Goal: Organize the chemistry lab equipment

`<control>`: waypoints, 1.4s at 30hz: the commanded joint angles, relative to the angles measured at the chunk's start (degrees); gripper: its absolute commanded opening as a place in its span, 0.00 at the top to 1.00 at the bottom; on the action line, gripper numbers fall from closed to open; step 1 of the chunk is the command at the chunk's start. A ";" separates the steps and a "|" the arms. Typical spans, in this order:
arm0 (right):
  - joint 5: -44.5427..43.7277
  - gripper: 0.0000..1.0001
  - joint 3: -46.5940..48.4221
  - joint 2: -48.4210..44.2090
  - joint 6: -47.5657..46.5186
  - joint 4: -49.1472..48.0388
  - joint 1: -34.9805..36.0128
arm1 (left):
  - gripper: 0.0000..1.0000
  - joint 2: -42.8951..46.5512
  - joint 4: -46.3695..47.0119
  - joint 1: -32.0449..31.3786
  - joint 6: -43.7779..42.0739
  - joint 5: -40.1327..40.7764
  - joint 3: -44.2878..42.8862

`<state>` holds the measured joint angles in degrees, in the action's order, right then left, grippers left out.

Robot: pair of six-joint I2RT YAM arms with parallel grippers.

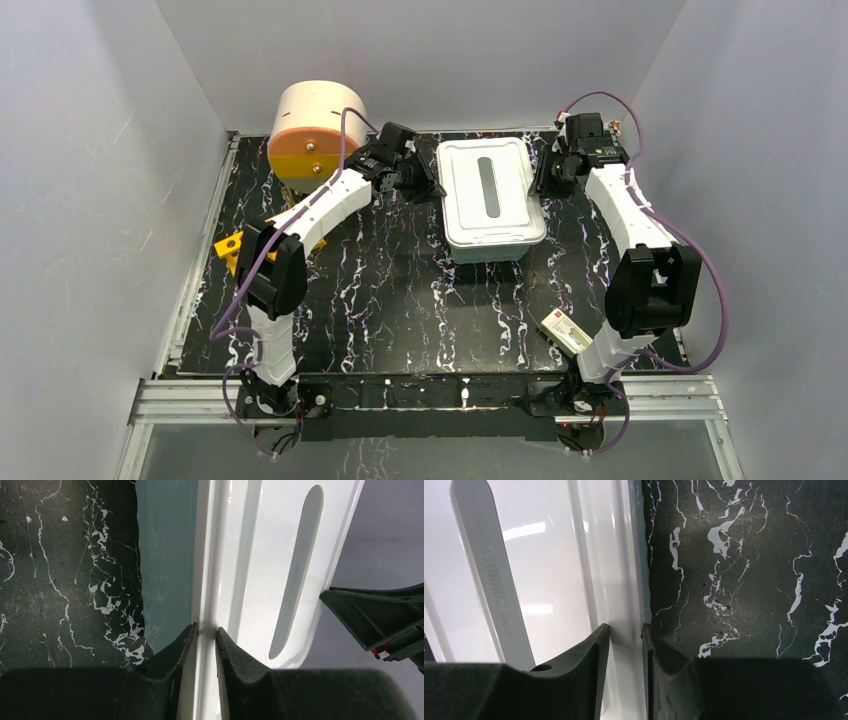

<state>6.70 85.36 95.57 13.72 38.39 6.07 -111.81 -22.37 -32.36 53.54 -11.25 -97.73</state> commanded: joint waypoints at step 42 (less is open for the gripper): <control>-4.96 0.57 3.23 3.56 -1.50 -2.74 2.42 | 0.57 0.85 2.16 0.63 -11.46 3.83 -3.46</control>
<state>1.41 87.66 99.18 12.10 35.79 8.27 -109.58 -19.38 -31.94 43.31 -4.95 -101.23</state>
